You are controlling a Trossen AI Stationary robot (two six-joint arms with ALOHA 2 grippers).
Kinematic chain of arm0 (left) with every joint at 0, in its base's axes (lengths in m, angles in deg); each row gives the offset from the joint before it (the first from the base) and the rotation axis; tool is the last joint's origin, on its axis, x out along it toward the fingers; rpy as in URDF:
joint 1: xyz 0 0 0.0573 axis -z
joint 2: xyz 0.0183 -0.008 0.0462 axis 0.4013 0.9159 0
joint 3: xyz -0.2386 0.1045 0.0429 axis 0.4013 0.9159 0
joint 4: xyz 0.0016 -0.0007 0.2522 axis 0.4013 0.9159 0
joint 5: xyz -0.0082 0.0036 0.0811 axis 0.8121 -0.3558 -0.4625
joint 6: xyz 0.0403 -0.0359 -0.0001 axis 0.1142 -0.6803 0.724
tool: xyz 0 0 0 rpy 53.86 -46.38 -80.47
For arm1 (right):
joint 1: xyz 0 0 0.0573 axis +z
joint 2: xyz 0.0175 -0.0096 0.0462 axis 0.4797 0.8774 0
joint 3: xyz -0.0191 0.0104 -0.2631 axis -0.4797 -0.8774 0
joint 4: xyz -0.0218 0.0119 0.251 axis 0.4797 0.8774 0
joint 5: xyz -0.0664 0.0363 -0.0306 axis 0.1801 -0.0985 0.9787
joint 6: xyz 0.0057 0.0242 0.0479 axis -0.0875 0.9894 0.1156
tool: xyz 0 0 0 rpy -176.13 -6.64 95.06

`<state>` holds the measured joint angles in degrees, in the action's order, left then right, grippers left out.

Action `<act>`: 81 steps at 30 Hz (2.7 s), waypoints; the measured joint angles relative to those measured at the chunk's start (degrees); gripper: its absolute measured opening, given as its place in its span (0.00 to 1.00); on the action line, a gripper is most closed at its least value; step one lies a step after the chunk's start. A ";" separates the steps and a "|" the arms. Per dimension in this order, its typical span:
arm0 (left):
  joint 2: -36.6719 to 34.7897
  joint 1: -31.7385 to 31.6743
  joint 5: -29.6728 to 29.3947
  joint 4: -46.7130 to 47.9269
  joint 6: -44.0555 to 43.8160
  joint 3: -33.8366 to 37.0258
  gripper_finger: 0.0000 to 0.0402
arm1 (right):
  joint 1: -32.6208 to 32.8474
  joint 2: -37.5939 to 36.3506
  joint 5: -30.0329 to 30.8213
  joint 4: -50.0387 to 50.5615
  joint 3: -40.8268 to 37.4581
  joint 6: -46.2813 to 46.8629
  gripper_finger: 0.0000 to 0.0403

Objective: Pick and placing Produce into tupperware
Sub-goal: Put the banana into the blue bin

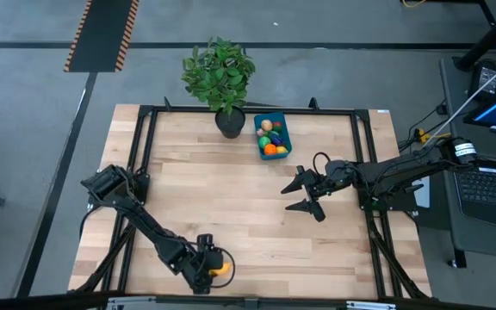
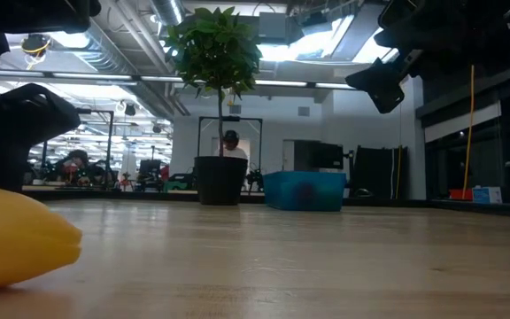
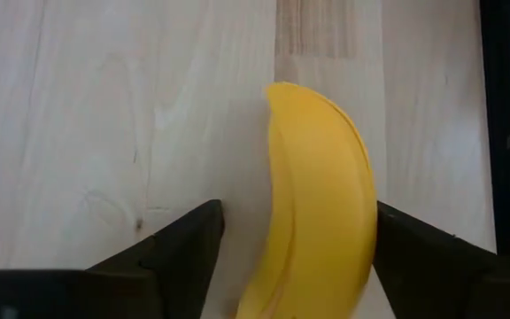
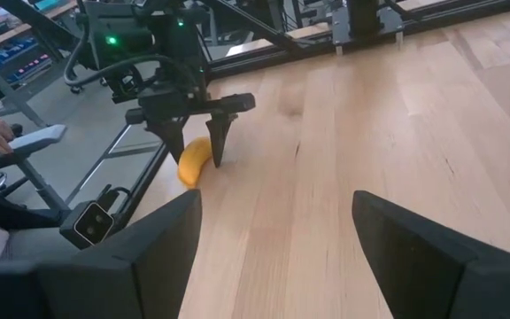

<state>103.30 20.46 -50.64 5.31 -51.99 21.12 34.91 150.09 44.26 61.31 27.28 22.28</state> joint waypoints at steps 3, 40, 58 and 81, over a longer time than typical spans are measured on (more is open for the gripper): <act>0.00 -0.03 0.27 0.32 0.07 0.00 0.61 | 0.00 0.00 0.00 0.00 0.00 0.02 0.73; -15.58 -3.90 -12.39 0.57 15.05 0.37 0.32 | 0.00 0.02 -0.07 4.17 0.00 1.17 0.73; -27.85 -5.19 -28.92 -36.11 30.48 21.04 0.32 | 0.03 0.07 -0.07 1.94 -0.02 -4.74 0.73; -27.93 -29.42 4.17 -72.03 43.58 36.50 0.32 | -1.20 7.43 0.88 -12.55 -0.07 -11.80 0.73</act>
<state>75.37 -8.97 -46.47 -66.72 -8.41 57.63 33.71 157.52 45.14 48.76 27.21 10.48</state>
